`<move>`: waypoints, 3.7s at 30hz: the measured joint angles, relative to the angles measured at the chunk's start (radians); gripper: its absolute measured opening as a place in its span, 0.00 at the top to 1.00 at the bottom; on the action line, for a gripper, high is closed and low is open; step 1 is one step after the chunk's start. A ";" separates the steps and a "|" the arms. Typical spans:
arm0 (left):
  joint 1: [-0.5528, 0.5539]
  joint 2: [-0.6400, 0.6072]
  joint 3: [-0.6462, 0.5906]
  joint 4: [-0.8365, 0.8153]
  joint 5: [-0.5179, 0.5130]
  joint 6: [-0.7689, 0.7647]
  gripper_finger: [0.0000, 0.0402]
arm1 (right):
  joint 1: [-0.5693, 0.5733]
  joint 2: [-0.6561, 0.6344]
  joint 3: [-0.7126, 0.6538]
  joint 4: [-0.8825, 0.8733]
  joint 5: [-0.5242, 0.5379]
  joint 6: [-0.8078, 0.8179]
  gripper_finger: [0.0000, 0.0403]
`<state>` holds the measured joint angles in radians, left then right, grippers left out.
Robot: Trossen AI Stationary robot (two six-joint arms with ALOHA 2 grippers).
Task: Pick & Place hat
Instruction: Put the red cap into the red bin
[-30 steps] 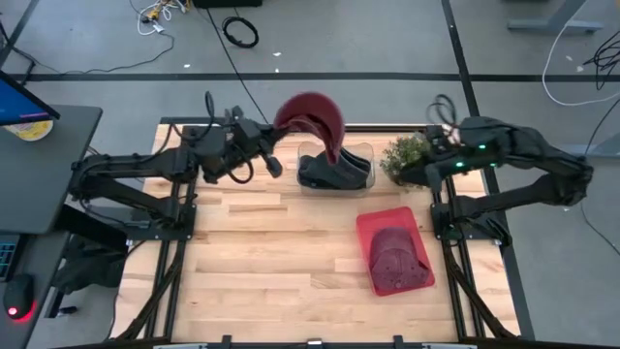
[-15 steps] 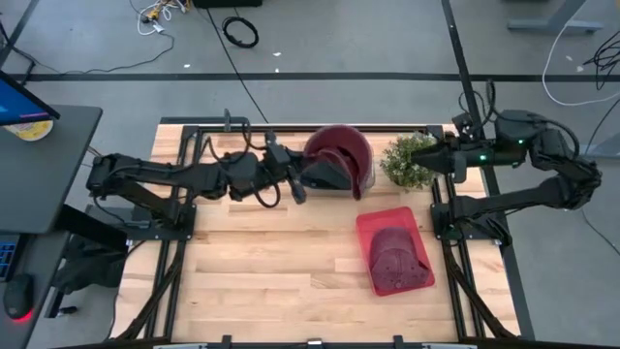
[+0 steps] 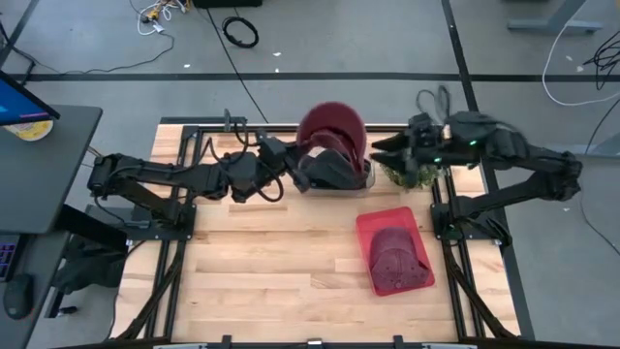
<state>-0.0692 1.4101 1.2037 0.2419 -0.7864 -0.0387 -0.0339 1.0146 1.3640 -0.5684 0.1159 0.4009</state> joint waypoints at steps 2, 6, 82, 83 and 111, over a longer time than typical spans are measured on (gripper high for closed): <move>0.000 0.000 0.000 -0.001 -0.035 -0.003 0.97 | 0.016 0.014 0.000 0.024 0.042 -0.019 0.54; 0.000 0.000 0.000 -0.001 -0.107 -0.030 0.97 | 0.042 0.040 0.002 0.071 0.113 -0.060 0.54; 0.020 -0.018 0.000 0.042 0.282 -0.142 0.04 | 0.049 -0.030 0.003 -0.296 0.452 0.011 0.99; 0.022 -0.027 0.000 0.032 0.285 -0.163 0.04 | 0.049 -0.030 0.003 -0.316 0.447 0.019 0.99; 0.278 -0.015 0.001 -0.234 0.976 -0.698 0.04 | 0.049 0.199 0.036 -0.499 0.048 -0.032 0.99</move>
<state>0.2089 1.3949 1.2045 0.0075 0.1901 -0.7368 0.0151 1.2133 1.4002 -1.0671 0.1637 0.3684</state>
